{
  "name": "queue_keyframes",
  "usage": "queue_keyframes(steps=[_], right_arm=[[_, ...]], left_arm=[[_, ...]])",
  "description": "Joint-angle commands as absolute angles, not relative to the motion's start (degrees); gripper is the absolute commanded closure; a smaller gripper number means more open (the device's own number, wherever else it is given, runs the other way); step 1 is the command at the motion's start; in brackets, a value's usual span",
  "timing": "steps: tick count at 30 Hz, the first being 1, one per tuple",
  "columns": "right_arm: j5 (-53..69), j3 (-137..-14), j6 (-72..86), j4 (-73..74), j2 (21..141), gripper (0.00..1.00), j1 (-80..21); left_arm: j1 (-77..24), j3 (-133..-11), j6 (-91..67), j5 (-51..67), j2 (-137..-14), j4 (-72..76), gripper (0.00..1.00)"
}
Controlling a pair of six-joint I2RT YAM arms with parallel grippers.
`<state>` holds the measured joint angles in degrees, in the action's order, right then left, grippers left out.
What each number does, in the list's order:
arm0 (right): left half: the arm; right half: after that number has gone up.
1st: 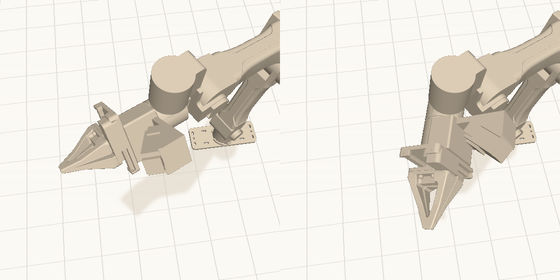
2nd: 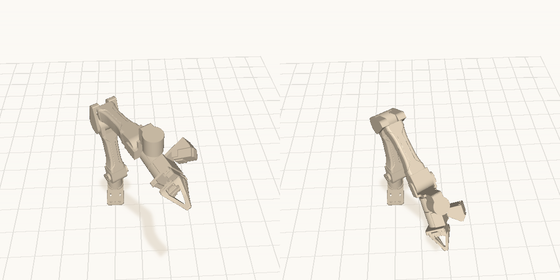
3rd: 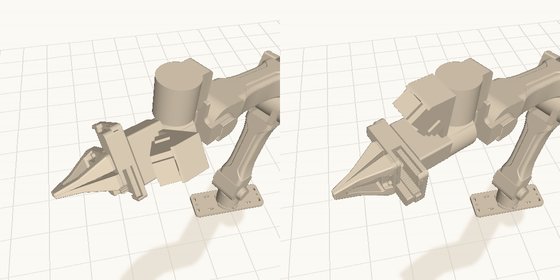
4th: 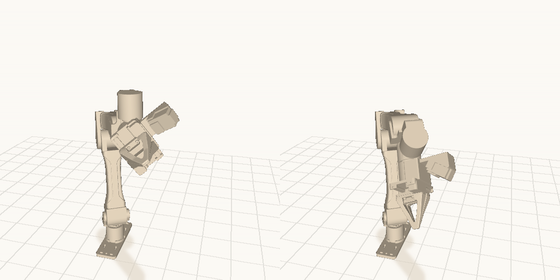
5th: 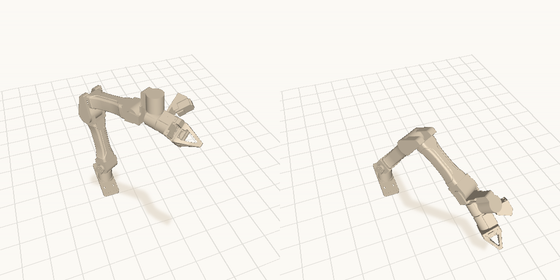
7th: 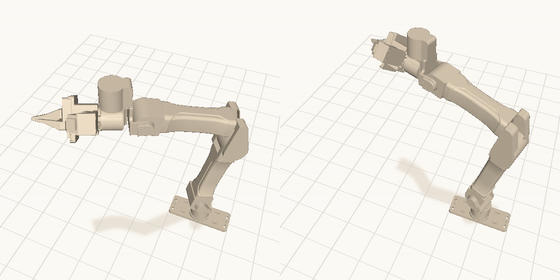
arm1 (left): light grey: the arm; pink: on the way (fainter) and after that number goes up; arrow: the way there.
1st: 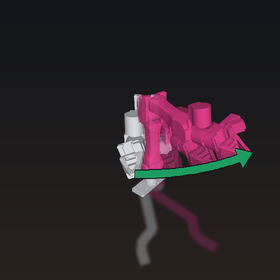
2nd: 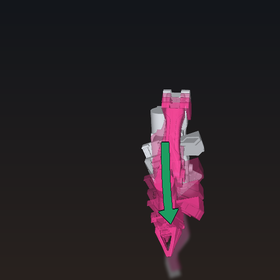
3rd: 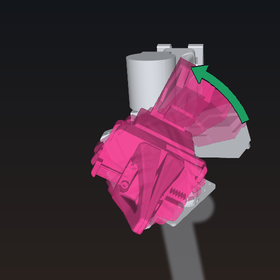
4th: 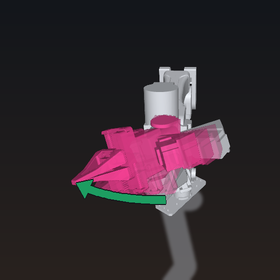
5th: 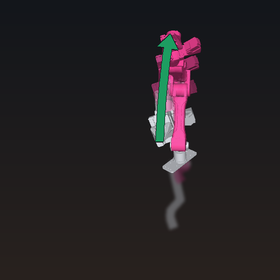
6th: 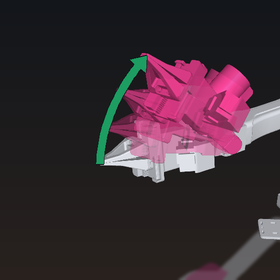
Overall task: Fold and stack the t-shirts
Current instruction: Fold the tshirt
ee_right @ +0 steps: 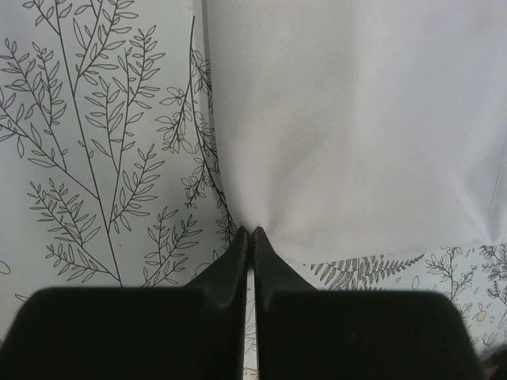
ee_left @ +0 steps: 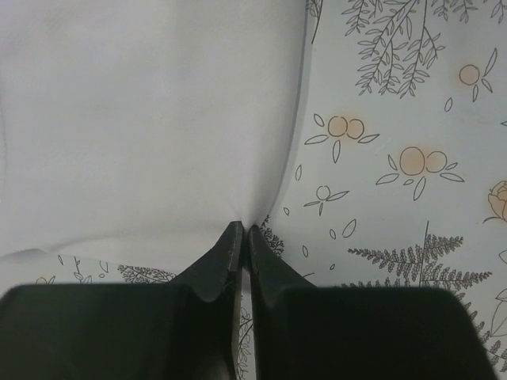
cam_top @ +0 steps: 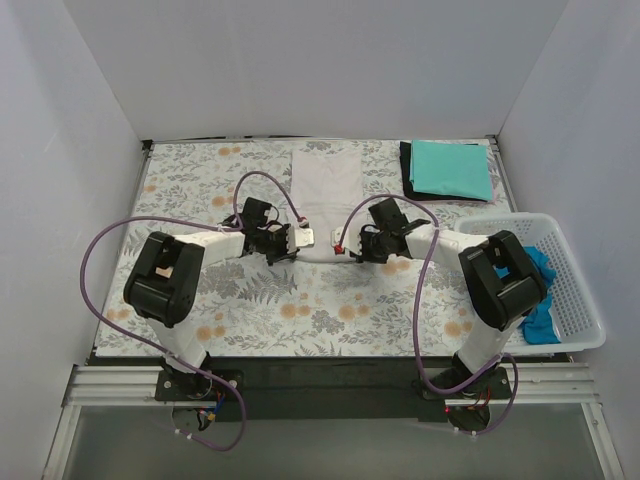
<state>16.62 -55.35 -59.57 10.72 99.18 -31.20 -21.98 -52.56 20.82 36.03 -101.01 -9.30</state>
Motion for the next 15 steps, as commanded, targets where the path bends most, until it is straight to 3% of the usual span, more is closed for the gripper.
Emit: queue_keyframes(steps=[1,15], right_arm=[[14.9,-57.5,-59.8,14.9,99.6,0.99,-31.3],[21.7,-75.5,-54.6,33.8,90.8,0.99,-28.0]], left_arm=[[-22.0,-57.2,18.3,35.3,-101.0,-15.5,1.0],[-20.9,-68.6,12.6,40.2,-89.7,-31.2,1.0]])
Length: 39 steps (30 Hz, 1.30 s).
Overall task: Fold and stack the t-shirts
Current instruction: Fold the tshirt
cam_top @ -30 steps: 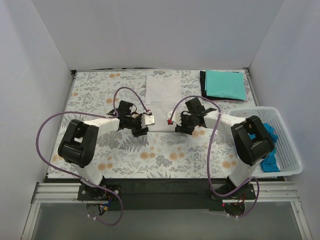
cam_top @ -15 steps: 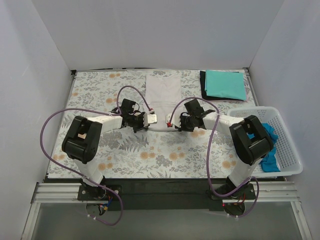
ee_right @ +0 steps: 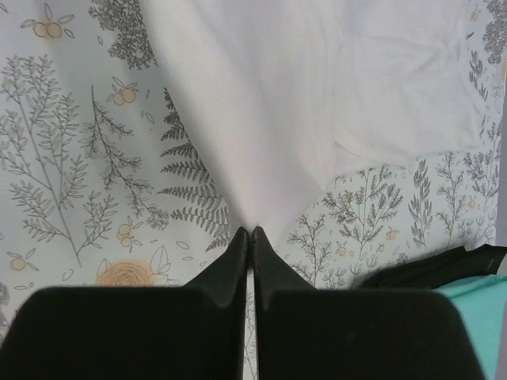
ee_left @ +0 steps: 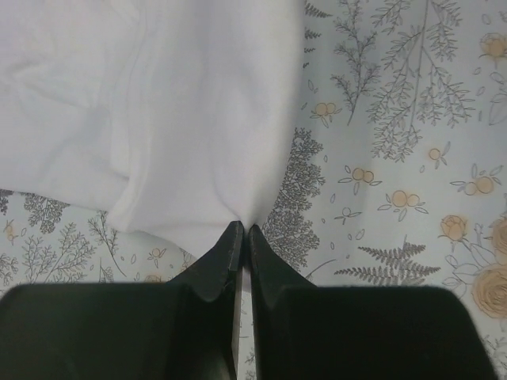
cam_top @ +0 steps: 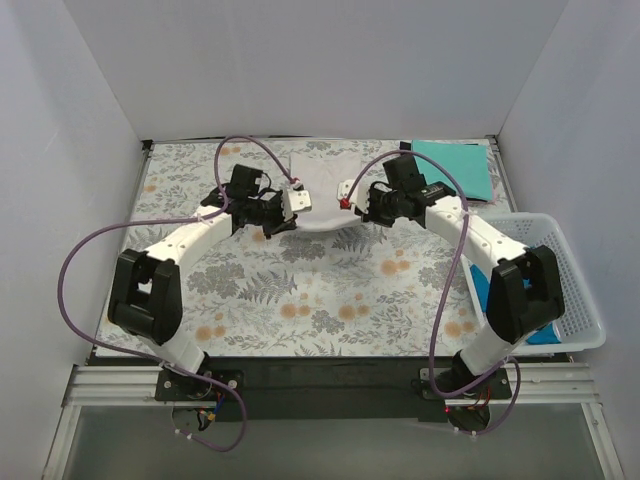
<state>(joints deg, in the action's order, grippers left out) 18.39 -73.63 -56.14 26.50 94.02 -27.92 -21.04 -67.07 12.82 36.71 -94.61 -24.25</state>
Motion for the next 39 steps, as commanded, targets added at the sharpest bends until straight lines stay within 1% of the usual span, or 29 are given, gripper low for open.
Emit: queue_keyframes(steps=[1,3,6,7,9,11,14,17,23,24,27,29,30,31,33,36,39], right_arm=[[22.1,-75.2,-53.6,34.6,90.0,0.99,-28.2],[22.8,-73.1,-52.8,37.2,88.1,0.99,-29.2],[24.5,-69.5,-51.1,42.7,81.2,0.99,-31.9],[25.0,-68.7,-50.7,44.3,79.4,0.99,-32.9],[25.7,-67.5,-49.0,46.9,74.2,0.99,-36.2],[26.1,-67.8,-46.6,48.3,72.2,0.99,-37.2],[27.2,-71.6,-45.5,50.7,73.6,0.99,-37.2],[26.6,-76.2,-47.6,50.9,78.0,0.99,-36.7],[28.8,-85.7,-52.9,50.5,90.6,0.99,-32.2],[29.4,-87.0,-53.8,50.6,93.8,0.99,-31.2],[30.9,-92.2,-55.8,50.7,101.3,0.99,-28.0],[31.2,-94.5,-57.4,50.6,105.0,0.99,-26.6],[31.2,-96.4,-57.6,50.6,108.7,0.99,-26.1],[31.2,-97.5,-57.9,50.5,110.7,0.99,-25.7],[31.1,-99.7,-58.7,50.5,116.2,0.99,-24.8],[30.2,-101.1,-58.8,49.6,122.2,0.99,-24.4],[29.4,-100.2,-58.4,47.3,125.2,0.99,-24.3]], left_arm=[[-21.1,-68.2,14.3,40.7,-88.7,-34.3,1.0],[-22.2,-66.3,16.0,41.1,-86.5,-38.0,1.0],[-23.2,-63.3,17.3,43.1,-80.0,-44.3,1.0],[-23.4,-61.9,17.7,44.5,-76.7,-48.5,1.0],[-23.5,-61.0,17.9,46.2,-73.2,-52.3,1.0],[-23.5,-60.6,16.0,47.2,-69.1,-55.5,1.0],[-23.4,-63.3,12.2,46.9,-68.6,-56.2,1.0],[-22.9,-66.9,10.5,46.2,-71.4,-55.2,1.0],[-16.5,-74.6,10.5,46.1,-84.8,-49.7,1.0],[-15.2,-77.8,10.9,46.3,-89.5,-49.8,1.0],[-14.0,-85.5,12.2,46.2,-96.7,-50.3,1.0],[-13.0,-88.4,12.0,46.4,-103.6,-49.6,1.0],[-12.6,-91.6,12.0,46.3,-105.9,-49.3,1.0],[-12.4,-93.0,12.0,45.8,-110.6,-49.6,1.0],[-12.4,-96.1,12.0,45.5,-114.7,-49.8,1.0],[-12.4,-99.7,7.3,45.8,-121.4,-47.1,1.0],[-12.5,-102.5,3.9,45.7,-126.0,-47.1,1.0]])
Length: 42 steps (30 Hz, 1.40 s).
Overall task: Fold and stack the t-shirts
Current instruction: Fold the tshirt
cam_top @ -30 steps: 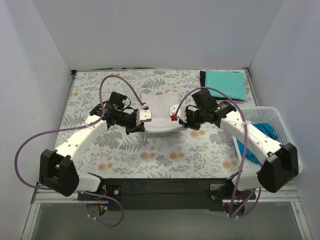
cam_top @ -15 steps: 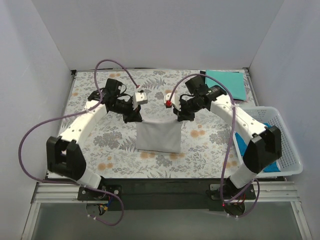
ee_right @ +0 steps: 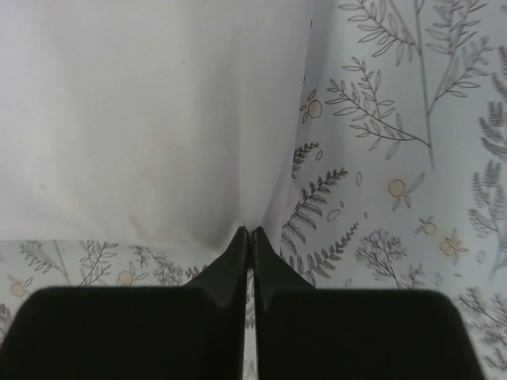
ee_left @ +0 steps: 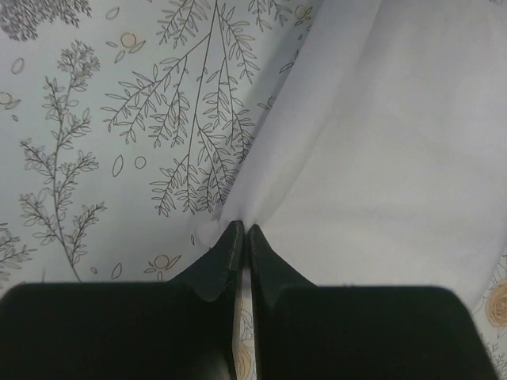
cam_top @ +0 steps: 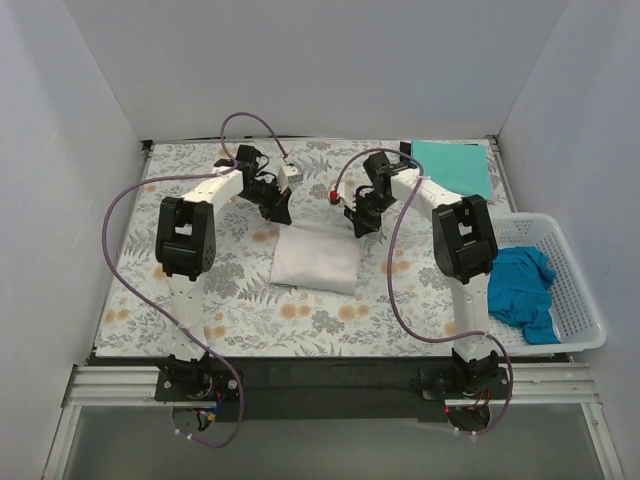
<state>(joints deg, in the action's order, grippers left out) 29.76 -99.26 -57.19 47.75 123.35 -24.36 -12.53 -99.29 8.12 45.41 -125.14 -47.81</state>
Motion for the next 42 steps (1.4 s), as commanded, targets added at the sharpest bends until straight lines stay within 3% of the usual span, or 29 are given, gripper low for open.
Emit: queue_keyframes(steps=[1,12,21,39,42], right_arm=[[29.1,-98.3,-58.4,46.3,125.3,0.99,-24.3],[27.7,-87.6,-57.3,39.8,117.3,0.99,-26.4],[27.4,-84.8,-58.9,41.0,106.5,0.99,-25.3],[25.6,-82.7,-63.3,43.7,107.9,0.99,-23.7],[25.1,-82.9,-62.3,43.9,109.2,0.99,-23.3]], left_arm=[[-12.6,-102.4,3.6,46.0,-126.6,-47.3,1.0],[-15.2,-76.4,0.4,46.1,-110.2,-43.5,1.0],[-15.7,-82.1,-3.2,48.1,-105.1,-45.1,1.0],[-18.2,-84.6,-1.1,44.6,-112.0,-39.3,1.0],[-18.2,-85.2,-2.3,42.9,-114.5,-38.1,0.93]])
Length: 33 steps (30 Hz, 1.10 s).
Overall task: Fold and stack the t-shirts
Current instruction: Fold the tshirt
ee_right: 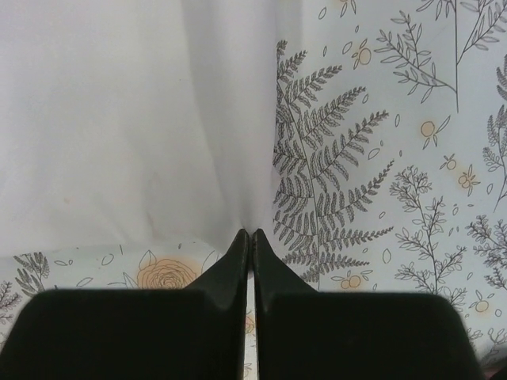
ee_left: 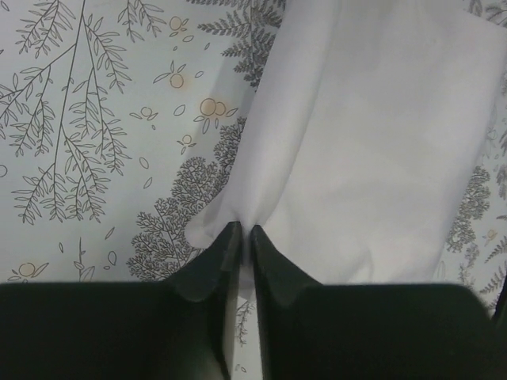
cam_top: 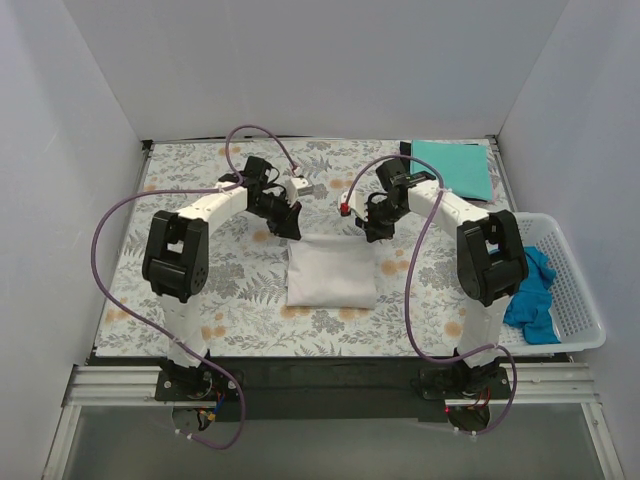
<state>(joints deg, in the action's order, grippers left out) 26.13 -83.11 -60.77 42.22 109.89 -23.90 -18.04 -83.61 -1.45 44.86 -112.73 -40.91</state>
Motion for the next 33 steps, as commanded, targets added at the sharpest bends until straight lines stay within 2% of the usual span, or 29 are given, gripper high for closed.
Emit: queue_keyframes(steps=[1,3,4,6,8,11,14,19,22,29,31,33], right_arm=[[24.7,-83.9,-61.3,43.9,109.6,0.97,-23.1],[24.6,-85.7,-57.3,44.6,110.8,0.86,-22.5],[25.6,-88.0,-55.7,44.8,111.2,0.77,-21.3],[29.4,-90.9,-51.8,46.4,112.3,0.7,-19.4],[33.1,-95.2,-45.8,48.8,114.1,0.66,-16.4],[41.0,-98.0,-38.2,49.8,115.7,0.65,-13.6],[45.7,-98.6,-31.7,49.3,117.3,0.66,-12.4],[48.1,-99.3,-25.1,48.7,120.2,0.78,-11.9],[48.4,-98.6,-23.4,47.8,121.4,0.81,-11.7],[47.4,-97.8,-22.8,45.8,123.0,0.84,-11.3],[47.1,-97.7,-22.9,45.7,123.4,0.84,-11.3],[47.2,-97.9,-23.0,45.7,124.4,0.84,-11.3]], left_arm=[[-18.1,-85.6,-2.5,42.5,-115.0,-38.1,0.84],[-17.5,-85.8,-2.7,43.8,-115.0,-37.9,0.78],[-17.1,-85.3,-2.6,45.6,-114.4,-37.4,0.71],[-16.8,-84.2,-2.4,48.7,-111.6,-34.1,0.62],[-16.9,-83.0,-2.3,51.0,-110.4,-31.4,0.5],[-18.5,-84.5,-1.8,51.8,-111.3,-29.3,0.45],[-21.0,-88.0,-1.1,51.7,-114.4,-29.4,0.44],[-24.8,-93.3,-0.2,51.6,-120.0,-30.9,0.43],[-26.7,-95.5,-0.3,51.2,-123.1,-31.3,0.42],[-29.5,-96.8,2.5,50.3,-127.0,-31.3,0.42],[-29.8,-96.1,4.2,51.0,-126.5,-31.3,0.46],[-30.2,-95.1,5.3,52.3,-125.8,-31.3,0.59]])
